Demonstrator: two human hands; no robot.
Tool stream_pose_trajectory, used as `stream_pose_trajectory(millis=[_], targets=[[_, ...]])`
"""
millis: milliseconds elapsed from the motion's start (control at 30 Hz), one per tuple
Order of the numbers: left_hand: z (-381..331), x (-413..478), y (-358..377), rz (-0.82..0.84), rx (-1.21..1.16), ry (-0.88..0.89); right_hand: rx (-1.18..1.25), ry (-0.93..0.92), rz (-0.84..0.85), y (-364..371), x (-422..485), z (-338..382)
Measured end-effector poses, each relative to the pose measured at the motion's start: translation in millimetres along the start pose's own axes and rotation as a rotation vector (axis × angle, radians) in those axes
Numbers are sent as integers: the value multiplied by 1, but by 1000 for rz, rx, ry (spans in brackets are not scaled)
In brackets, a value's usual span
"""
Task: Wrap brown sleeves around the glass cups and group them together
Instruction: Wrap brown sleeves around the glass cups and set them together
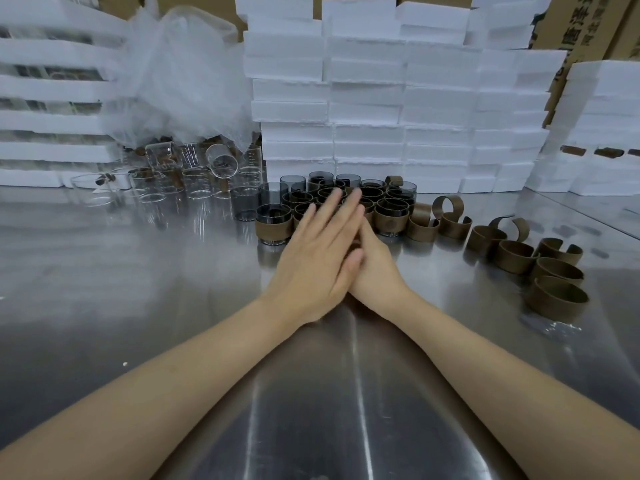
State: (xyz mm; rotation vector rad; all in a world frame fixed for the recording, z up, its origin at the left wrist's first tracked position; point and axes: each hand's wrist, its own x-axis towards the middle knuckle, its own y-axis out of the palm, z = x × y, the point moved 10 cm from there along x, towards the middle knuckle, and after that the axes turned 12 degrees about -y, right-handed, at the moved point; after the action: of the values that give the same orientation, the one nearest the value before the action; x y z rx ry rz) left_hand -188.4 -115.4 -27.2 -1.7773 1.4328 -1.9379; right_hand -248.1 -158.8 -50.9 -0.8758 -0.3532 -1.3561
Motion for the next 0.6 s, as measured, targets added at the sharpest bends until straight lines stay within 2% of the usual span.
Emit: stream_pose_trajectory(millis=[100, 267, 333, 400, 467, 600], targets=[[25, 2, -4, 0, -304, -201, -45, 16, 73, 3, -3, -4], [69, -3, 25, 147, -1006, -799, 75, 121, 109, 7, -6, -15], [71, -8, 41, 225, -1309, -962, 144, 163, 120, 7, -7, -19], [64, -12, 47, 290, -1486, -1006, 225, 220, 132, 9, -10, -22], [61, -12, 48, 292, -1550, -981, 307, 268, 109, 10, -11, -24], [49, -4, 44, 317, -1521, -790, 632, 385, 55, 17, -14, -29]])
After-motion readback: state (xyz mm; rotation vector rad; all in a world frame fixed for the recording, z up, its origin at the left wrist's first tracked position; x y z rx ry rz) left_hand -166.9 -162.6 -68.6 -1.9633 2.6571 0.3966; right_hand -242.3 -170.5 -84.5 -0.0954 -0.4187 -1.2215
